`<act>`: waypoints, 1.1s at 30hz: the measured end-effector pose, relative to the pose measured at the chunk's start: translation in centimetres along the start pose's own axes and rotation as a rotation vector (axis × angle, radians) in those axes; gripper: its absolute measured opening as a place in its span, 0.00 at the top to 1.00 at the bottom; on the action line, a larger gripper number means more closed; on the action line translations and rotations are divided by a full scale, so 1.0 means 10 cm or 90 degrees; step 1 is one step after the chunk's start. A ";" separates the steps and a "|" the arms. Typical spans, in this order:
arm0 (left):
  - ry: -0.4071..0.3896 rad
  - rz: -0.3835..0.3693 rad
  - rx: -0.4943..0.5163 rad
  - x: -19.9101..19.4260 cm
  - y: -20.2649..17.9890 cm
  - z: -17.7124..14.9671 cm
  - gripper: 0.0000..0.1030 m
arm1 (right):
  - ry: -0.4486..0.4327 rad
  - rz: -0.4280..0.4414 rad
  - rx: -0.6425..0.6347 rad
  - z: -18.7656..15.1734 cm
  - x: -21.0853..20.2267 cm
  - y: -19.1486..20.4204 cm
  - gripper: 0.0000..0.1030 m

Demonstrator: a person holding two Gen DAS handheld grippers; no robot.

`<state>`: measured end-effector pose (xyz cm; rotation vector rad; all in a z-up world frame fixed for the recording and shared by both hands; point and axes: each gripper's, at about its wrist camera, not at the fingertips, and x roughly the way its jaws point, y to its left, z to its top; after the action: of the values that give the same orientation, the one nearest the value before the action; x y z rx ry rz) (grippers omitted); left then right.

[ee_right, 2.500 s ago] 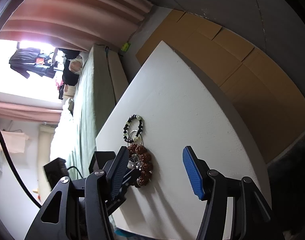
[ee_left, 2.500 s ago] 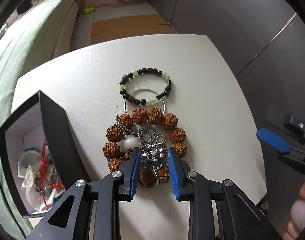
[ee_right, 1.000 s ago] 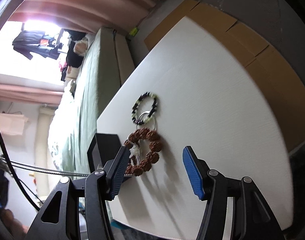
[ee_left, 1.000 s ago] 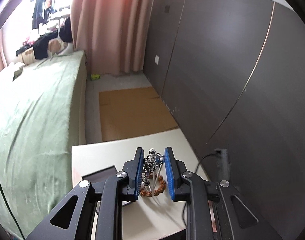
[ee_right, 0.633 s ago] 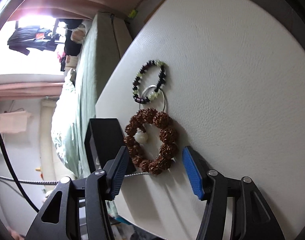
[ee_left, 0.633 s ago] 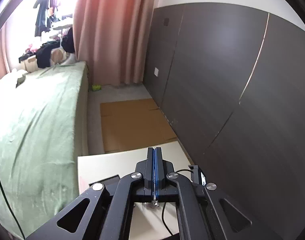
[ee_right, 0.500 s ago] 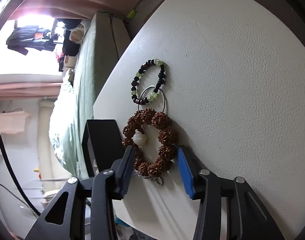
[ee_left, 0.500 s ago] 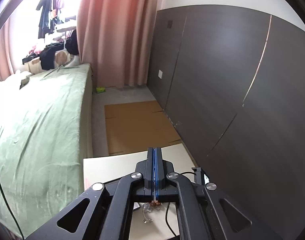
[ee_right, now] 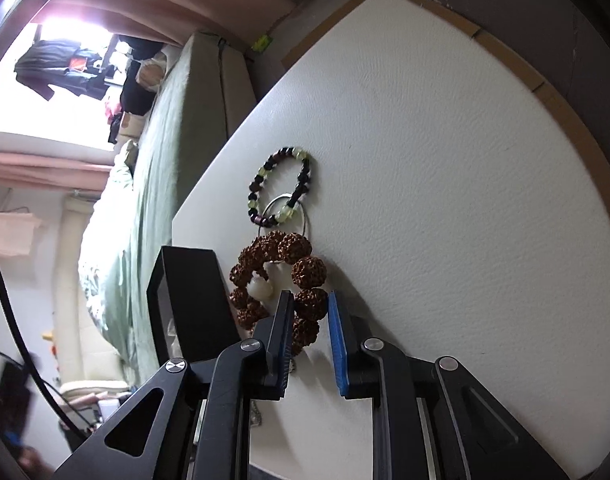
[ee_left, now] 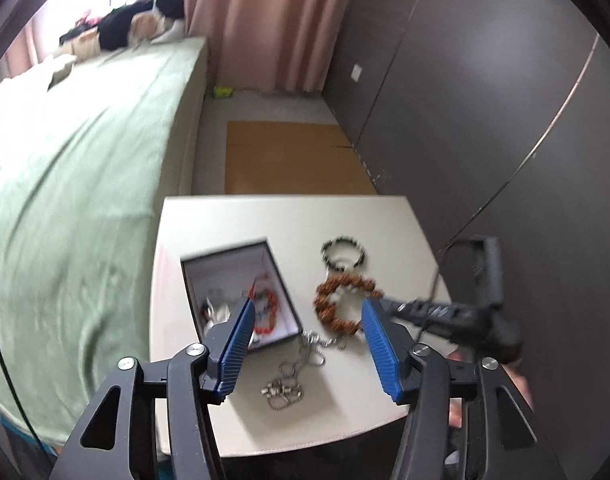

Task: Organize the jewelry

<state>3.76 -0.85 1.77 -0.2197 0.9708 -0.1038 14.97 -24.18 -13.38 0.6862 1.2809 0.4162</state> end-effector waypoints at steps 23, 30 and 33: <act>0.170 0.063 0.000 1.19 0.10 -0.89 0.45 | -0.001 -0.054 -0.023 -0.11 -0.23 -0.01 0.63; 0.144 0.097 0.046 1.21 -0.01 -0.98 0.44 | 0.004 -0.066 -0.021 -0.15 -0.23 -0.01 0.63; 0.141 0.122 0.058 1.19 -0.01 -1.00 0.57 | 0.004 -0.070 -0.021 -0.17 -0.24 -0.01 0.63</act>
<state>2.20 -4.52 -13.29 -0.0305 1.2003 0.0037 12.72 -25.35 -11.95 0.5839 1.3080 0.3492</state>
